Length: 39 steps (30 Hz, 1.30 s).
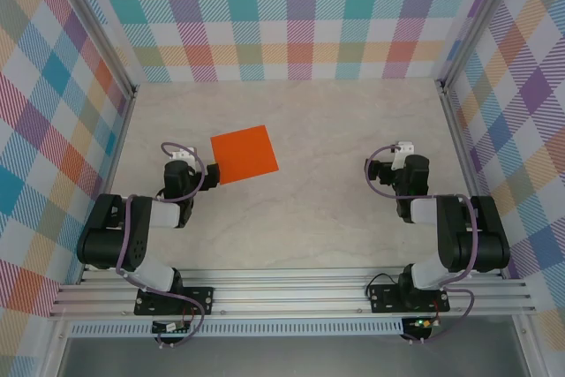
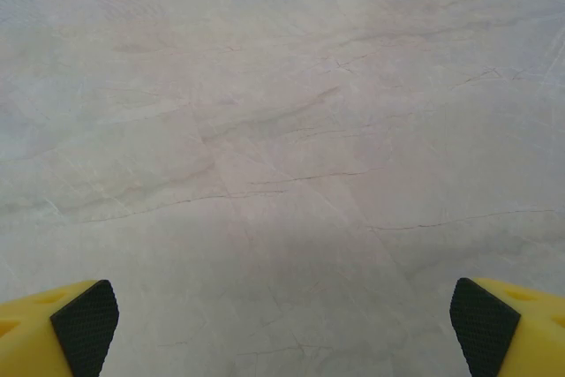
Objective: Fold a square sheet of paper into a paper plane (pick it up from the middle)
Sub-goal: Move the square sheet of paper to the center of the table.
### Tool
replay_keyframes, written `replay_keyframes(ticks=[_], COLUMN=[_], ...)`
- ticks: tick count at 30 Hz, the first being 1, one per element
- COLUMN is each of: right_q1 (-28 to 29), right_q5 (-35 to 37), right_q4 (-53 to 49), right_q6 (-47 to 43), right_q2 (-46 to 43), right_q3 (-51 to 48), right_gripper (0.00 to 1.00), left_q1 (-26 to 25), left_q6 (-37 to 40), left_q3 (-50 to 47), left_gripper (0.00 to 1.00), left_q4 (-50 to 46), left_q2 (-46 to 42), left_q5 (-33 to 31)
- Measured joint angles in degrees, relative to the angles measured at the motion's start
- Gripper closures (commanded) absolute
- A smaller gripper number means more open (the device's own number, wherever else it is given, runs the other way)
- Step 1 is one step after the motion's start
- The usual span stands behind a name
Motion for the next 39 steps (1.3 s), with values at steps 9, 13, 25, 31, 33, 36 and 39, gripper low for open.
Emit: replay_keyframes(ticks=[9,13,25,31,33,36,39], right_q1=[0.0,0.0,0.0,0.0,0.0,0.0,0.0], right_q5=[0.0,0.0,-0.2,-0.4,-0.7,-1.0,-0.5], right_q4=[0.0,0.0,0.0,0.0,0.0,-1.1,-9.9], right_q6=[0.0,0.0,0.0,0.0,0.0,-0.2,0.2], right_q2=[0.0,0.0,0.0,0.0,0.0,-0.6,-4.4], right_q3=[0.0,0.0,0.0,0.0,0.0,0.2,3.0], right_gripper=[0.00,0.00,0.00,0.00,0.00,0.00,0.00], left_q1=[0.0,0.0,0.0,0.0,0.0,0.0,0.0], left_q6=[0.0,0.0,0.0,0.0,0.0,0.6,0.9], left_q3=[0.3,0.3,0.3,0.3,0.3,0.3,0.3], left_gripper=[0.00,0.00,0.00,0.00,0.00,0.00,0.00], left_q4=[0.0,0.0,0.0,0.0,0.0,0.0,-0.3], left_q2=[0.0,0.0,0.0,0.0,0.0,0.0,-0.6], left_q5=[0.0,0.0,0.0,0.0,0.1,1.6,2.2])
